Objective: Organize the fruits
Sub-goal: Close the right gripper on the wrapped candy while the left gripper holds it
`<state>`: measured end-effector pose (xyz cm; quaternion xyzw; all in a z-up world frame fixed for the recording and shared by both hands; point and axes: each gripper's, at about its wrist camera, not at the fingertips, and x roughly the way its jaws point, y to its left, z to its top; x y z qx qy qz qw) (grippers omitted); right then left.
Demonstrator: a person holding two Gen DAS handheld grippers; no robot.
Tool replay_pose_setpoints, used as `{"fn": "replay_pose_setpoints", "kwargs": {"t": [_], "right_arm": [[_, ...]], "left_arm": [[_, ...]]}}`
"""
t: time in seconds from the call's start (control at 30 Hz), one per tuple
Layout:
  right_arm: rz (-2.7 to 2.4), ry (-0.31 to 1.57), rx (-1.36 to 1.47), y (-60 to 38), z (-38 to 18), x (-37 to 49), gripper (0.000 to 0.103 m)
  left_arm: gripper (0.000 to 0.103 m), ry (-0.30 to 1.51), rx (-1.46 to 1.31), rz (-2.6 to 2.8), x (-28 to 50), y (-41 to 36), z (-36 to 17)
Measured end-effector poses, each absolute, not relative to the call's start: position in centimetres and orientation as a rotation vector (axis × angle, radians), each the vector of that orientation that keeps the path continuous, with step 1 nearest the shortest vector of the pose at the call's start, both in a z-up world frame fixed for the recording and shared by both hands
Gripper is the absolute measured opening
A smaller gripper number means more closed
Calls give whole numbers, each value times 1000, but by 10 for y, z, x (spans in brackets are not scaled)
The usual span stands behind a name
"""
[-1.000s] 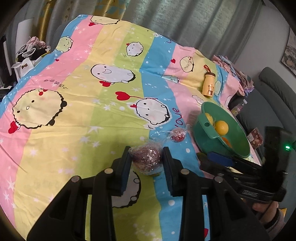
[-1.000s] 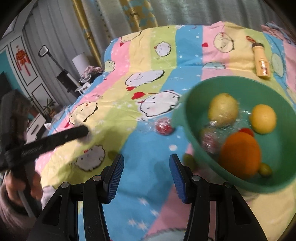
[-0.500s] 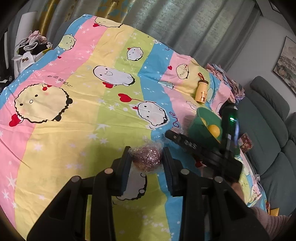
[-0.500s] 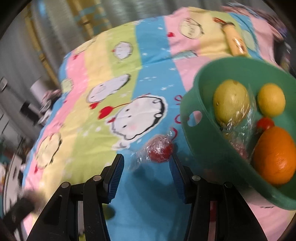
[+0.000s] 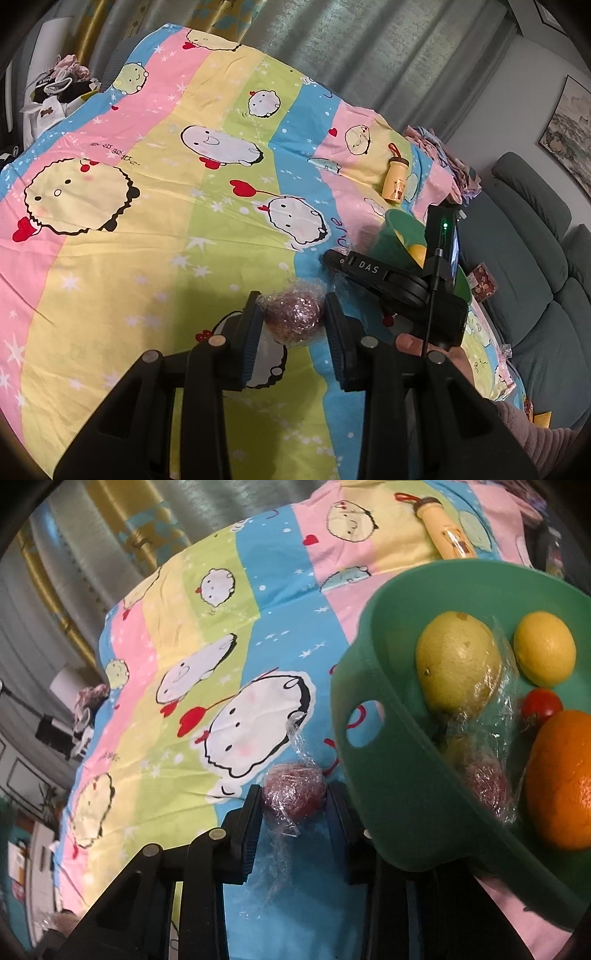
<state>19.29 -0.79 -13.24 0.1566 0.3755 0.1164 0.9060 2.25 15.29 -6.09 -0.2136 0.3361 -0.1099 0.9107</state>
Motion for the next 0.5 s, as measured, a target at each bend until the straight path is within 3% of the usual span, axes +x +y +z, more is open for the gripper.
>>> {"fn": "replay_pose_setpoints", "kwargs": {"t": [0.5], "right_arm": [[510, 869, 460, -23, -131, 155, 35]], "left_arm": [[33, 695, -390, -195, 15, 137, -46]]}}
